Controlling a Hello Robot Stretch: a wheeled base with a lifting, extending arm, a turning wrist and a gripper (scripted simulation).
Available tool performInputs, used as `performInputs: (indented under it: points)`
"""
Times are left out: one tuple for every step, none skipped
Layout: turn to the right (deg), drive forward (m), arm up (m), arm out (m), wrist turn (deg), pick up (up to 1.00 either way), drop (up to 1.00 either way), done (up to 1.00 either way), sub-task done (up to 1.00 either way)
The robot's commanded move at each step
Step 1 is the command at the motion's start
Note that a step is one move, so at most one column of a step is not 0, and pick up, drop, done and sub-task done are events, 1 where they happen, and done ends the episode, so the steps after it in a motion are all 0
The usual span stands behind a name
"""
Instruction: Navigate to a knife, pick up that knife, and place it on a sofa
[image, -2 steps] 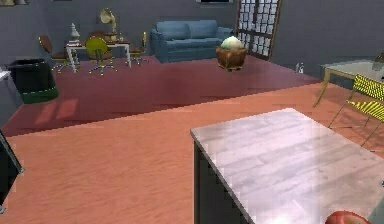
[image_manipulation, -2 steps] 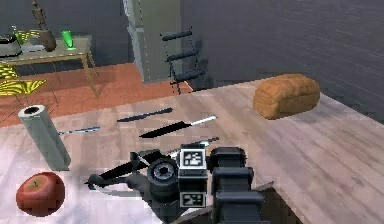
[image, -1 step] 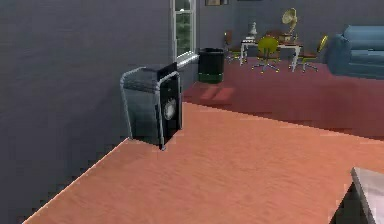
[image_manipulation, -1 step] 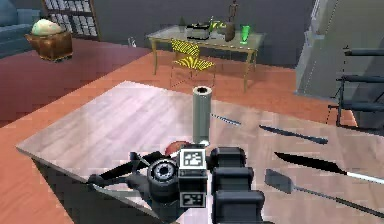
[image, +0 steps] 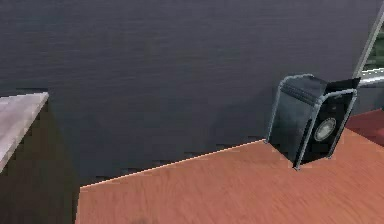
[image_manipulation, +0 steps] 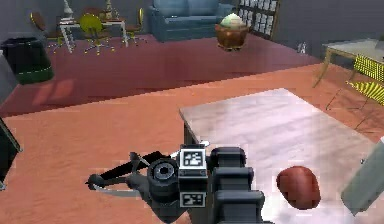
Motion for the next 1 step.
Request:
performInputs:
  points:
    - [0.0, 0.2, 0.0, 0.0, 0.0, 0.0, 0.0, 0.0, 0.0]
